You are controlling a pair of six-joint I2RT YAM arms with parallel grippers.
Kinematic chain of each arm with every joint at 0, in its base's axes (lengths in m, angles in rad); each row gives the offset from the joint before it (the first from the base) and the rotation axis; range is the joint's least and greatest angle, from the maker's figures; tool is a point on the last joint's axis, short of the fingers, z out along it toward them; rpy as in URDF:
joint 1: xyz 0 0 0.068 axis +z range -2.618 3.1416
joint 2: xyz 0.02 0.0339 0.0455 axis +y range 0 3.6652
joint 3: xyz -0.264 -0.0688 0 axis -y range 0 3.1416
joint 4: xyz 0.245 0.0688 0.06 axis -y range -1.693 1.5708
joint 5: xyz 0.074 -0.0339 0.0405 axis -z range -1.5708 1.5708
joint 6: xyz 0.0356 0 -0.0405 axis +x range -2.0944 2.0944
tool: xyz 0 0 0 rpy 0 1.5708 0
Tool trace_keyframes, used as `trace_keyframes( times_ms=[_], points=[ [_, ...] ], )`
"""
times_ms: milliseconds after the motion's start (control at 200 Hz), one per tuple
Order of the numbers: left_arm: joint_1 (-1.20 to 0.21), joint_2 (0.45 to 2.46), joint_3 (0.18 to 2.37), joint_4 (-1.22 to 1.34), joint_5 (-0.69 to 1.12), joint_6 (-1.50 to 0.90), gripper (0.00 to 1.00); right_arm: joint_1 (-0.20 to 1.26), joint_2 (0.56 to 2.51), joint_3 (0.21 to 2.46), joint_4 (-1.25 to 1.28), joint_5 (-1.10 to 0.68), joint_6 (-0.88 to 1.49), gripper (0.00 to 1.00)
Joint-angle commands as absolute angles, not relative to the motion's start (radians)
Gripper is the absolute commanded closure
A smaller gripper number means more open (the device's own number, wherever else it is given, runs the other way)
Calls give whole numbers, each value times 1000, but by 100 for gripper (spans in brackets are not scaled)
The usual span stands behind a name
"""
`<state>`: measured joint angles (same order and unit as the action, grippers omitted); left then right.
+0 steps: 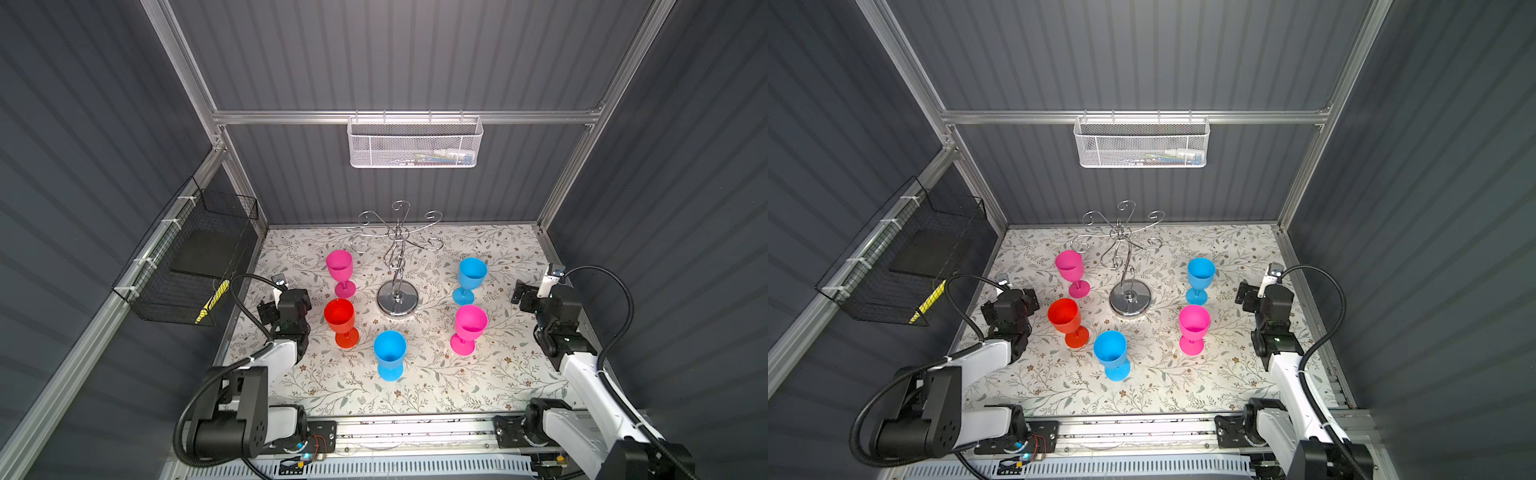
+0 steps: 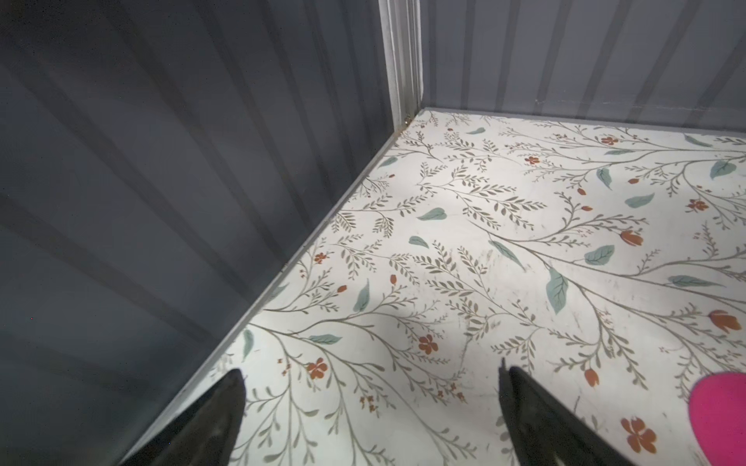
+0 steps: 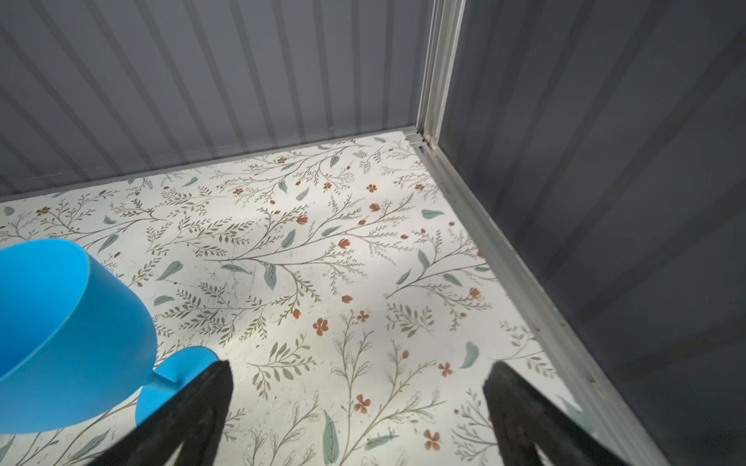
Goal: Take the wine glass off the wine glass rack
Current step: Reset both arms
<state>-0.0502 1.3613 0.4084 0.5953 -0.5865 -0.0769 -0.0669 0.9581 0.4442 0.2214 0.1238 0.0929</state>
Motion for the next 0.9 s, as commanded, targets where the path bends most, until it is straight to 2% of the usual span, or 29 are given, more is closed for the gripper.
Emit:
trace_keyframes(
  times_ms=[0,40,180,245,275,330,390,425,470,520,570,615,665,720,895],
  points=[
    [-19,1456,379,774,-447,-136,0,-74,1040,400,486,59,153,1],
    [-7,1502,369,864,-424,-140,0,-75,1088,383,553,58,158,1],
    [9,1602,410,910,-314,-147,0,-86,1281,353,738,94,133,1],
    [8,1599,438,840,-233,-114,0,-98,1356,317,886,95,133,1],
    [8,1610,430,878,-209,-103,0,-99,1390,312,944,89,128,1],
    [7,1625,408,932,-160,-80,0,-89,1407,327,899,31,98,1],
    [2,1690,375,1053,-141,-68,0,-88,1478,291,1073,17,89,1],
    [2,1731,366,1158,-145,-58,0,-89,1443,298,1000,29,97,1],
    [-1,1679,414,953,-128,-57,0,-90,1432,299,979,26,99,1],
    [-7,1730,431,1026,-126,-40,0,-90,1471,285,1072,25,95,1],
    [-23,1700,471,872,-128,-30,0,-90,1443,307,982,33,100,1],
    [-46,1730,468,949,-166,-1,0,-89,1441,311,967,37,100,1],
    [-55,1708,489,855,-178,-3,0,-87,1463,298,1031,41,98,1],
    [-57,1727,474,930,-185,4,0,-86,1452,305,1000,41,98,1],
    [-57,1717,479,896,-180,0,0,-86,1452,299,1013,40,98,1]
  ],
)
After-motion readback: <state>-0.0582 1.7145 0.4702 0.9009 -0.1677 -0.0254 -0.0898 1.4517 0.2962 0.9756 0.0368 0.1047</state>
